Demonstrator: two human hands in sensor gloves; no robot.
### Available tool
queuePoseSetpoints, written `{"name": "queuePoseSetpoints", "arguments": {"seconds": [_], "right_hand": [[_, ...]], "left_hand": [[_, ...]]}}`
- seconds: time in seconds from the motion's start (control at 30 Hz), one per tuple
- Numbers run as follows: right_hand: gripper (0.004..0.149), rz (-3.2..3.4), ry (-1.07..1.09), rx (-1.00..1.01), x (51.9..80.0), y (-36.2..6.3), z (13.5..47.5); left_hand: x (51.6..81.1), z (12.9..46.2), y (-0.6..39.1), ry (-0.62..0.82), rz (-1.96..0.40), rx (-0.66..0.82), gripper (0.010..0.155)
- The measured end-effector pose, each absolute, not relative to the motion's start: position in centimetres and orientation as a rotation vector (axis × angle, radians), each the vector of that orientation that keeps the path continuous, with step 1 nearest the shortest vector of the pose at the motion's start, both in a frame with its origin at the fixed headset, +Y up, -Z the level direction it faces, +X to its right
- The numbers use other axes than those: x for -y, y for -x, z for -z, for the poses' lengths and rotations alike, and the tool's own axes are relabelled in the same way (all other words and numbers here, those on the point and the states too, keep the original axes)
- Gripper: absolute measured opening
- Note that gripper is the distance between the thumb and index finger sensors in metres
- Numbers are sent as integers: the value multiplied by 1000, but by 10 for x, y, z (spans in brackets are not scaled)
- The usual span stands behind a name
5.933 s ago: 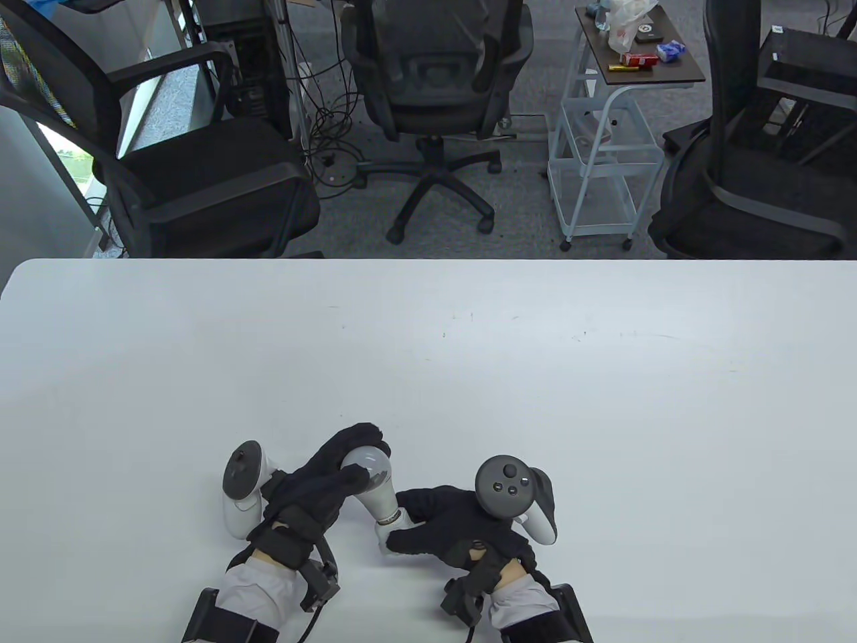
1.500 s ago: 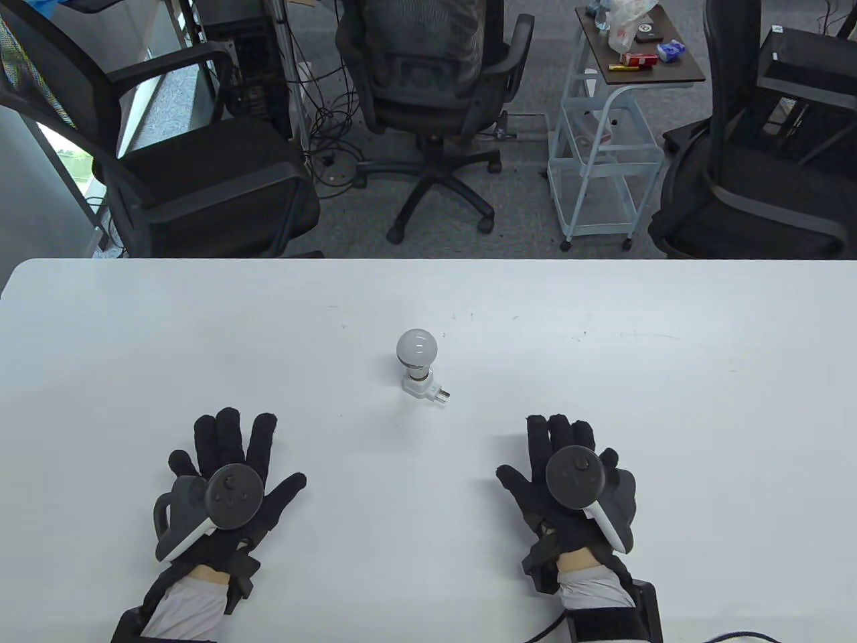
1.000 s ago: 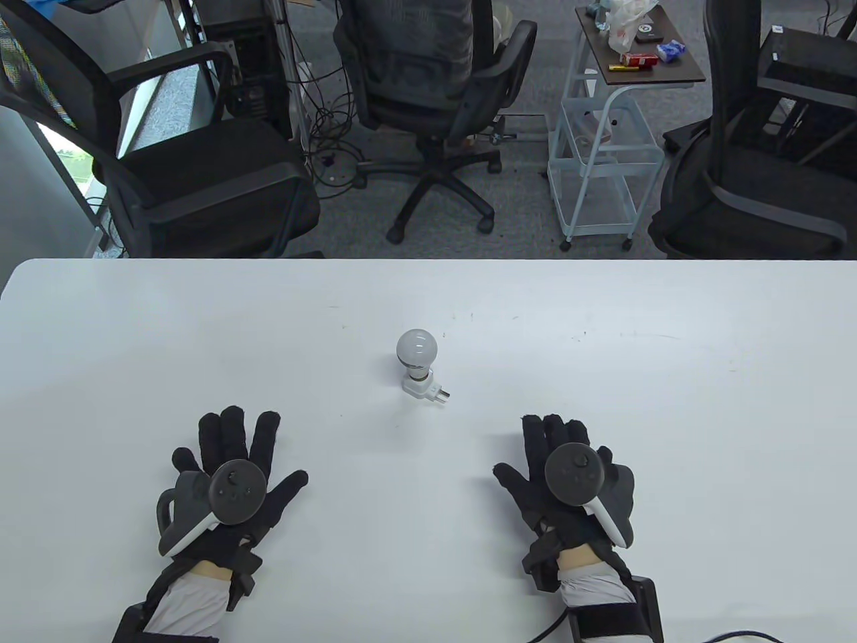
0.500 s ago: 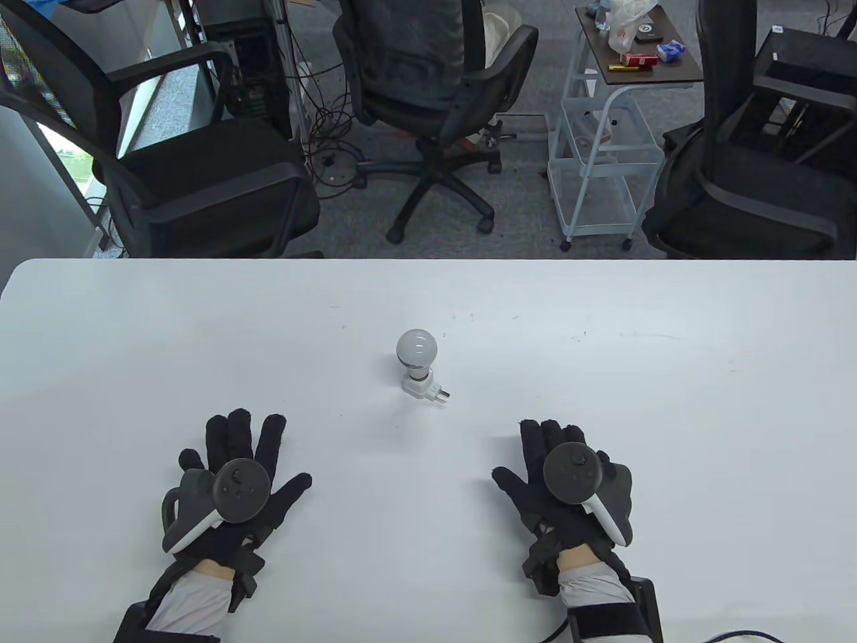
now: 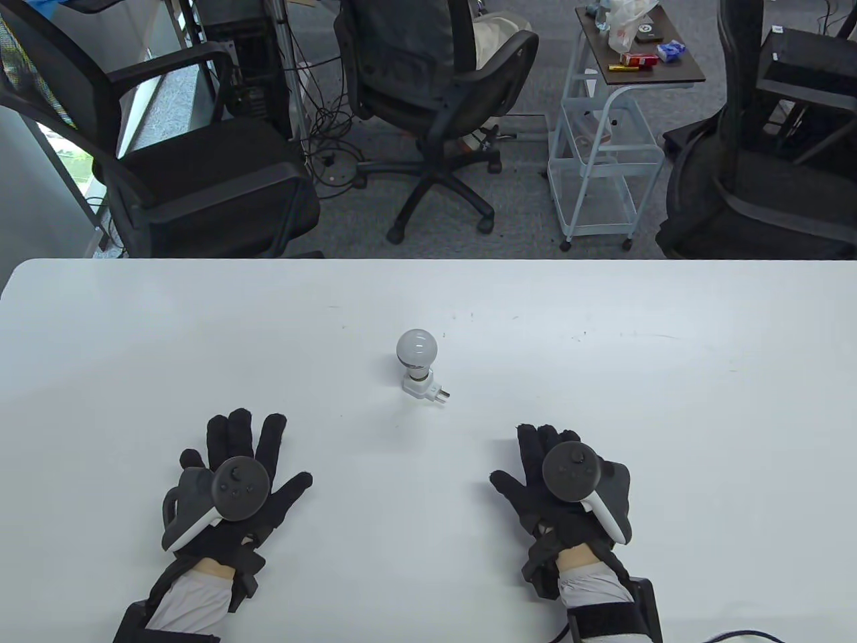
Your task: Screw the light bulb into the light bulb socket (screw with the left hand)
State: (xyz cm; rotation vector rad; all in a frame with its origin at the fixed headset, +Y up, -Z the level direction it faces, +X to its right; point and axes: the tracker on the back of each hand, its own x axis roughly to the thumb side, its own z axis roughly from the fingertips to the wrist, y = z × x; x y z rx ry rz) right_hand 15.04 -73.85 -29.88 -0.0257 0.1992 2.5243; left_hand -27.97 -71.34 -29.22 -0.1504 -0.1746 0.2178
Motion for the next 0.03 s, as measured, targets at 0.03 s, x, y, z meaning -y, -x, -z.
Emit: {"name": "queuePoseSetpoints", "arguments": {"seconds": [0.03], "right_hand": [[78,-2524,26,-206,739,-150,299]], "left_hand": [[713,292,279,151,-218,177,87]]}}
